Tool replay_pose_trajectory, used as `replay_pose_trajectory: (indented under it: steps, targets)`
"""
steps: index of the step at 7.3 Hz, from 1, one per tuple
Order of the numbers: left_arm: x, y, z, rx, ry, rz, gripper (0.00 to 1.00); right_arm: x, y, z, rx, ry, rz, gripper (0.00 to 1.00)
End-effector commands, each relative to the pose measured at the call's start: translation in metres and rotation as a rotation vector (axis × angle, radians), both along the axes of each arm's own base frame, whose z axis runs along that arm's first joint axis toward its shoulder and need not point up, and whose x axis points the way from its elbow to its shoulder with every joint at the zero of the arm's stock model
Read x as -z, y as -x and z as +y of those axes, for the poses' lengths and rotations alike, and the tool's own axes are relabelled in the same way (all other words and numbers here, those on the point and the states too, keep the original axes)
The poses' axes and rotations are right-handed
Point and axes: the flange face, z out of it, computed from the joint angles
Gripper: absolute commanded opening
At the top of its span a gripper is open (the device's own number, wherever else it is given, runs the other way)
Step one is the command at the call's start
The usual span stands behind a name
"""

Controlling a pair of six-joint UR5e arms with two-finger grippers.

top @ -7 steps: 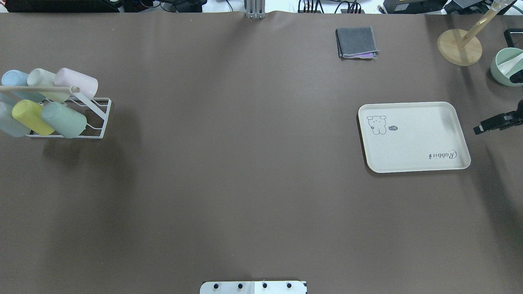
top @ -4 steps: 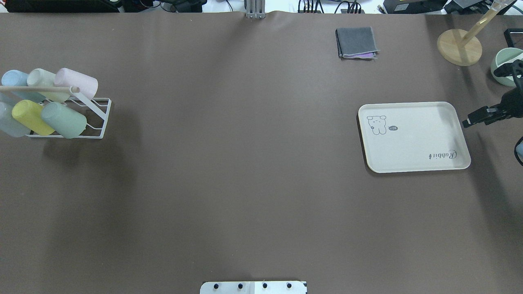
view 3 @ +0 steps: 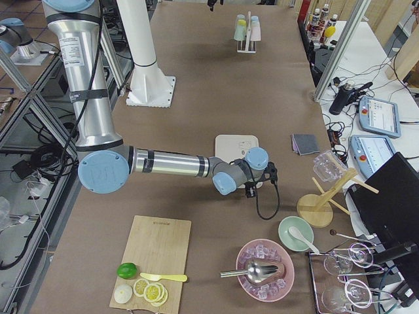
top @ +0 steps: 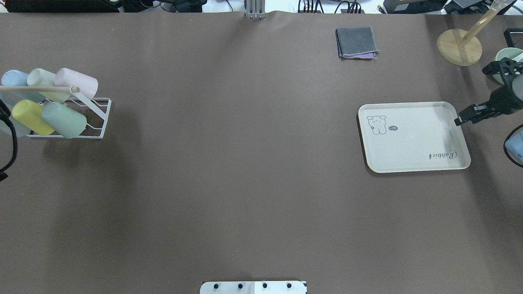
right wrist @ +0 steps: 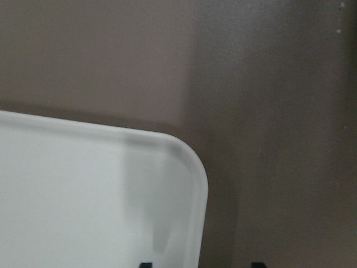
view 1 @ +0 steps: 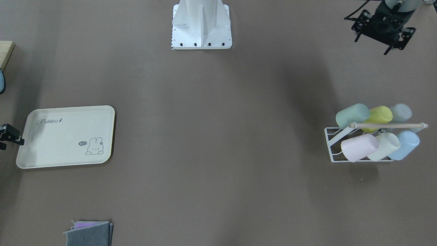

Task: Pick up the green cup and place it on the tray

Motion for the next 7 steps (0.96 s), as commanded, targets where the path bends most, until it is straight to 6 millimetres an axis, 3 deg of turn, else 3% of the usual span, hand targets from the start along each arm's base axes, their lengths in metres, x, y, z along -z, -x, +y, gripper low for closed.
replay_pose_trajectory:
  steps: [1,3,4,5,7]
  targets:
    - [0.006,-0.038,0.011,-0.070,-0.119,-0.070,0.98,0.002,0.013,-0.006,0.014,0.003,-0.001,0.64]
    - [0.010,-0.089,0.026,-0.086,-0.140,-0.095,0.98,0.000,0.015,-0.005,0.018,0.007,0.001,0.60]
    - [0.018,-0.115,0.048,-0.106,-0.191,-0.113,0.98,0.000,0.016,-0.005,0.020,0.006,0.000,0.52]
    - [0.028,-0.135,0.073,-0.136,-0.242,-0.119,0.98,0.000,0.017,-0.004,0.021,0.007,0.001,0.43]
    - [0.027,-0.156,0.097,-0.193,-0.376,-0.197,0.98,0.001,0.017,-0.005,0.022,0.004,0.000,0.27]
